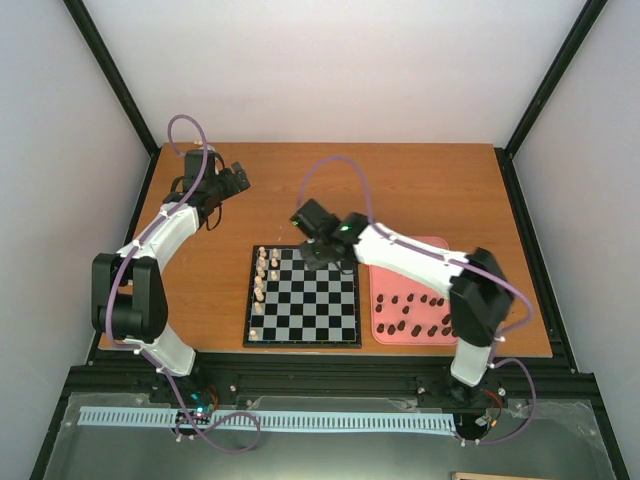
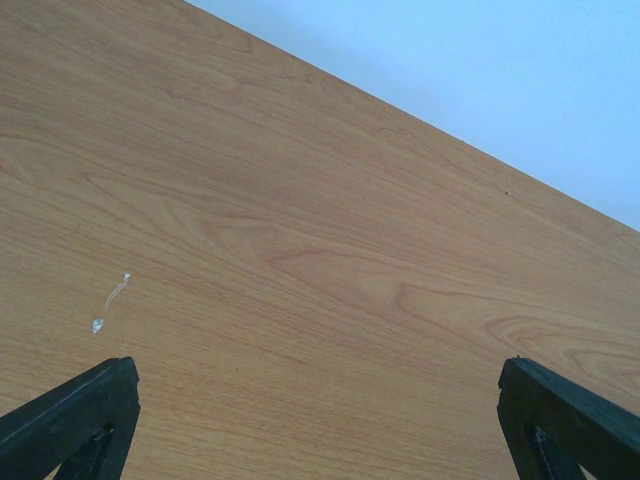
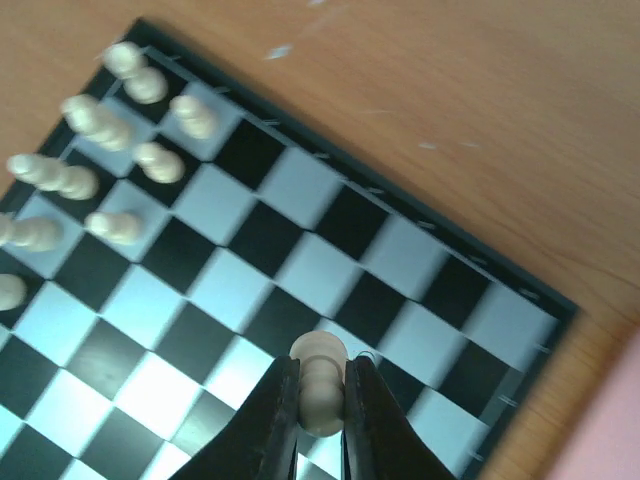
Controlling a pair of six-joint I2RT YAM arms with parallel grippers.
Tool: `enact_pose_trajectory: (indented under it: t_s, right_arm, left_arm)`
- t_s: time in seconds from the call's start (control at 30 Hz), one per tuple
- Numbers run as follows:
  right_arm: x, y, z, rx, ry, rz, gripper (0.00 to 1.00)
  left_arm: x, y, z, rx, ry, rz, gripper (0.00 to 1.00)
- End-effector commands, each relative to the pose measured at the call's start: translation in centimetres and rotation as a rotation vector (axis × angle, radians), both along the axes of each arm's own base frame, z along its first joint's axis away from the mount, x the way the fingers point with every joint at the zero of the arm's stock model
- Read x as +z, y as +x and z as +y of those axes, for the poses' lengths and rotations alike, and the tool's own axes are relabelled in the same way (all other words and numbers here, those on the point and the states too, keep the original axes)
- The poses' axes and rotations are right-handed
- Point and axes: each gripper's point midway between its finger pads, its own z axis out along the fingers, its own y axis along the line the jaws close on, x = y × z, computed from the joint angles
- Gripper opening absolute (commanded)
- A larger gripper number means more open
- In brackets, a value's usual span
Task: Set up the chess pieces on the board
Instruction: Place the chess piece on the chessboard.
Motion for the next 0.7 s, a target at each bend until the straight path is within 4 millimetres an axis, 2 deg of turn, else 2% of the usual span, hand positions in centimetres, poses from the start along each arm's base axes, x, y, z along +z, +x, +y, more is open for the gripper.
enact_pose_trajectory:
  t_s: [0.0, 0.1, 0.3, 0.67]
  right_arm:
    - [-3.4, -2.6, 4.8, 0.151, -0.073, 0.097, 0.06]
    - [-4.0, -3.6, 7.4, 0.215, -0.081, 0.113, 0.06]
    - [-5.0, -5.1, 10.4, 0.289, -0.071, 0.144, 0.07]
    - [-6.9, -5.7, 12.3, 0.338, -0.072, 0.183, 0.07]
  left_arm:
    - [1.1, 0.6, 0.4, 0.012, 0.006, -0.03, 1.0]
    - [1.3, 0.5, 0.6, 0.016, 0.01, -0.033, 1.0]
    - [1.3, 0.5, 0.6, 0.017, 0.011, -0.033, 1.0]
    - [1.3, 0.4, 0.7, 0.022, 0.014, -0.034, 1.0]
